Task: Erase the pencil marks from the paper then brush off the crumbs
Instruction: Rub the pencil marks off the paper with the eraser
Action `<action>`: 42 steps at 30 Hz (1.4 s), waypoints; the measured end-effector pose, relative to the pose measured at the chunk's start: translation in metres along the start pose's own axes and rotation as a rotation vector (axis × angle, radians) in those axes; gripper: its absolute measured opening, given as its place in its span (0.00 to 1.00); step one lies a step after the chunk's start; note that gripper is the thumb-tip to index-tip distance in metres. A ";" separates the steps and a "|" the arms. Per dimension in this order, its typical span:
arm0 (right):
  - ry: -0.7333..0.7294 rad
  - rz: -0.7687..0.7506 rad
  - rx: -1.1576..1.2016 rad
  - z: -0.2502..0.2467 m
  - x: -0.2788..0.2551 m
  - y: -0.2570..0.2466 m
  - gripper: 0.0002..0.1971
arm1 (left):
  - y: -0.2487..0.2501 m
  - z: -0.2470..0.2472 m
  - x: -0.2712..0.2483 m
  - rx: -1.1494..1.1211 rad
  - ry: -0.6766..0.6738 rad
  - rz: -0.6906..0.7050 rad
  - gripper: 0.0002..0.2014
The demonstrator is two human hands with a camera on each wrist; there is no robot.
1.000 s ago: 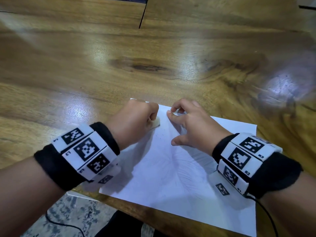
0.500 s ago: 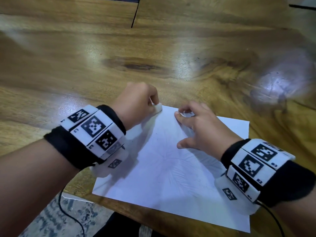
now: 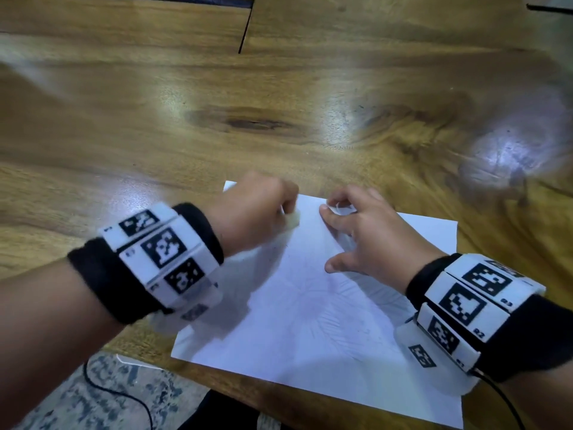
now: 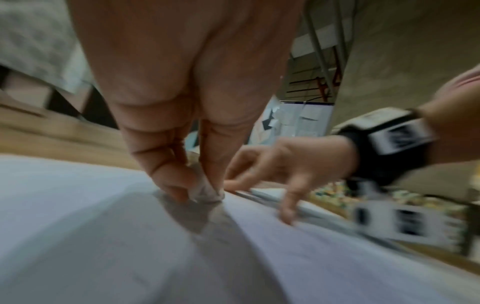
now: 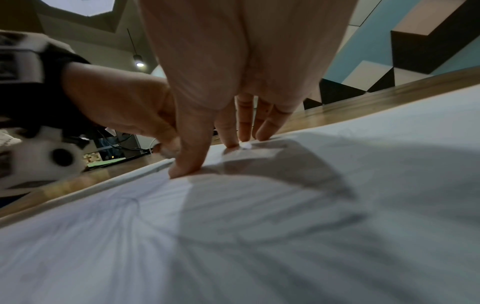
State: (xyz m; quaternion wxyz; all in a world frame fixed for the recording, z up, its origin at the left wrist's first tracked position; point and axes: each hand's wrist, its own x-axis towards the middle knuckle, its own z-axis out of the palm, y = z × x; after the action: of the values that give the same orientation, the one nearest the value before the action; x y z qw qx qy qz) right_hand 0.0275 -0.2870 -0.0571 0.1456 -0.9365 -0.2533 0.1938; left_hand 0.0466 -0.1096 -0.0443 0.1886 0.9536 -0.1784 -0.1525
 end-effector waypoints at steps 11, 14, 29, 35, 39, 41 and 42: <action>-0.009 0.010 0.002 -0.001 0.000 -0.001 0.36 | 0.007 -0.003 0.007 0.015 -0.051 0.048 0.03; -0.010 0.006 -0.010 -0.001 0.000 0.000 0.37 | 0.013 0.010 -0.012 0.005 -0.198 0.155 0.03; -0.009 0.009 -0.021 -0.002 0.001 -0.001 0.36 | 0.008 0.003 0.003 0.040 -0.167 0.124 0.05; -0.002 0.010 -0.024 -0.001 0.000 -0.001 0.37 | 0.007 0.001 0.001 0.055 -0.098 0.092 0.04; 0.007 0.014 -0.005 0.000 0.001 0.000 0.37 | 0.009 0.011 -0.015 0.048 -0.227 0.191 0.03; 0.013 0.009 -0.001 0.000 0.001 0.000 0.39 | 0.004 0.001 -0.003 0.052 -0.208 0.120 0.04; 0.016 0.007 0.000 0.000 0.001 0.000 0.39 | 0.000 -0.004 0.004 0.053 -0.164 0.070 0.05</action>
State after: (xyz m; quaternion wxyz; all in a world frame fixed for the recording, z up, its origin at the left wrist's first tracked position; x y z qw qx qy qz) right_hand 0.0278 -0.2864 -0.0573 0.1472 -0.9390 -0.2487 0.1866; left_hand 0.0520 -0.1103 -0.0412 0.1533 0.9357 -0.2304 -0.2187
